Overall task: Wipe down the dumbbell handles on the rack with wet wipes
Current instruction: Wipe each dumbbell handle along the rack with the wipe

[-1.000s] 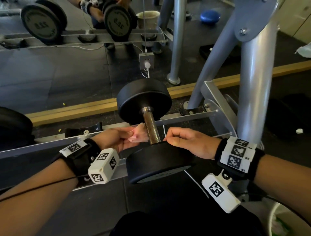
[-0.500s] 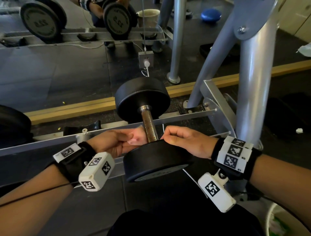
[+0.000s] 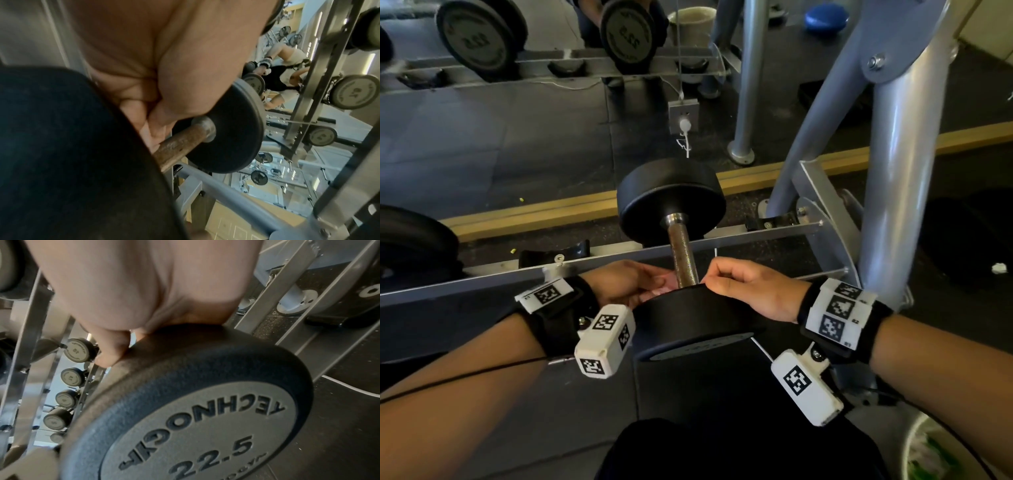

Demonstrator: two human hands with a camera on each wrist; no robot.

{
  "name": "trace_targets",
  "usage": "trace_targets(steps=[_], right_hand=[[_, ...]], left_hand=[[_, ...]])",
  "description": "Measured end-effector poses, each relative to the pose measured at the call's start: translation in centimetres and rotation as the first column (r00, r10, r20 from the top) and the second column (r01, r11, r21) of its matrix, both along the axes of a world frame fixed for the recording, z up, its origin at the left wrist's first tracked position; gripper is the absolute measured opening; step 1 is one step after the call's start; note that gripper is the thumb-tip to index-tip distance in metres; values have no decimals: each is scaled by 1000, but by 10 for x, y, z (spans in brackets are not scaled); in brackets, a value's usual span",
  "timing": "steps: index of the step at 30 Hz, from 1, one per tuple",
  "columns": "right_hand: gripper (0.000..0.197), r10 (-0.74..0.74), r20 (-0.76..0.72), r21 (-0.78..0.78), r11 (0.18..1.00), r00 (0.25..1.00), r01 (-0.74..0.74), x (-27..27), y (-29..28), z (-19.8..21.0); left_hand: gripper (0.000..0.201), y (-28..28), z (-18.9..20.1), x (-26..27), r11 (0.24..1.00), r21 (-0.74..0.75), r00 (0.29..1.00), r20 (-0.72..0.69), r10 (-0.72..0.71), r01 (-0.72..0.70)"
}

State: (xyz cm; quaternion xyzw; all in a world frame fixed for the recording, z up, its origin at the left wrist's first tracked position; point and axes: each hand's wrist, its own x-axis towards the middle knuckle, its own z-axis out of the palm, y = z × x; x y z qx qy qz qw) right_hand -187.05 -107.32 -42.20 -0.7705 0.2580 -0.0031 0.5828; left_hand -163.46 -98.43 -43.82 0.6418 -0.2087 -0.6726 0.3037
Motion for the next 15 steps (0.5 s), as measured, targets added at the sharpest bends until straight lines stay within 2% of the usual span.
trace_targets(steps=[3,5,8,11,13,15], right_hand=[[24,-25,-32,23,999,999,26,1,3,5],[20,-48,-77,36,998,996,51,3,5,12],[20,-47,-188,4,999,981,49,6,9,25],[27,-61,-273,-32,998,960,55,15,11,65],[32,-188,-208,160,962,960,223,24,8,113],[39,-345,-151,392,839,926,377,33,3,168]], left_hand=[[41,11,20,0,999,1,998,-15,54,-54],[41,18,44,-4,988,-23,987,-53,154,-156],[39,31,85,-13,969,-98,974,-47,223,-227],[33,39,140,-26,950,-146,961,5,278,-274],[21,41,179,-31,935,-188,951,10,309,-302],[15,43,223,-38,926,-222,949,9,315,-306]])
